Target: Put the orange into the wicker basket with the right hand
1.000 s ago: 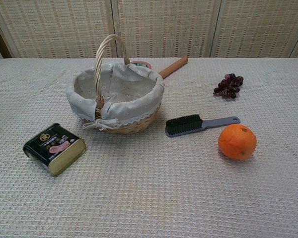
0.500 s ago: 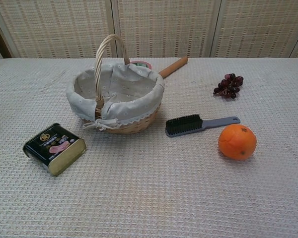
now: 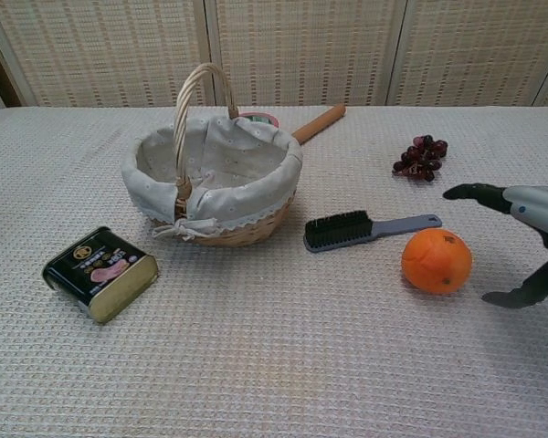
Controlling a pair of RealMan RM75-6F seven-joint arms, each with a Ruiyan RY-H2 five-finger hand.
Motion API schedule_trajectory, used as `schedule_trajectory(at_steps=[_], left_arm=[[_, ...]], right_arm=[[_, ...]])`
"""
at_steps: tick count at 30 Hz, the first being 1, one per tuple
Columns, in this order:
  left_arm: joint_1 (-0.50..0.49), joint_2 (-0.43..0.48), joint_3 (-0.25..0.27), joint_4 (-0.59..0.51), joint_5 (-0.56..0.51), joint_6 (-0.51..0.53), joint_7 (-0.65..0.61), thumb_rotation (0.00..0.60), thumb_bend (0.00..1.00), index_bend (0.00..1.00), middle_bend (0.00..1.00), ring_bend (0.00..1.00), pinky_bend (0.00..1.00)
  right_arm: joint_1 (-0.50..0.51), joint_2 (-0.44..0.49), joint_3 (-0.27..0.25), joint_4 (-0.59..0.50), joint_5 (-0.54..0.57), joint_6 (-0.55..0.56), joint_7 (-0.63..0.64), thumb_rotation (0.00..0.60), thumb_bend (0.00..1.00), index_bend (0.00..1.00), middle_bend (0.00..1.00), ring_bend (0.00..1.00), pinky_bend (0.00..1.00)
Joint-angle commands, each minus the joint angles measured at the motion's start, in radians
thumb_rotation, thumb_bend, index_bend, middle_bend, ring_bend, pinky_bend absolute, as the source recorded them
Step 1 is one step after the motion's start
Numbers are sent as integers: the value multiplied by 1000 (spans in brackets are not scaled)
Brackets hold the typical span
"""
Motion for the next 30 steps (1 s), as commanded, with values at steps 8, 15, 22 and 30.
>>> schedule_trajectory(at_steps=[8, 15, 22, 30], left_arm=[[-1, 3, 1, -4, -4, -5, -7, 600, 342, 0, 0, 0, 76], [-3, 7, 1, -8, -8, -14, -12, 600, 345, 0, 0, 0, 76], [-3, 11, 1, -11, -11, -16, -19, 600, 346, 0, 0, 0, 76], [-5, 15, 2, -16, -14, -22, -17, 600, 349, 0, 0, 0, 77]], right_arm=[[97, -148, 38, 94, 125, 11, -92, 600, 108, 0, 0, 0, 23], [134, -233, 34, 197, 157, 16, -102, 600, 143, 75, 113, 82, 166], [139, -276, 19, 246, 120, 40, -61, 600, 298, 133, 468, 522, 662], [124, -216, 40, 151, 21, 99, 32, 600, 329, 187, 593, 654, 762]])
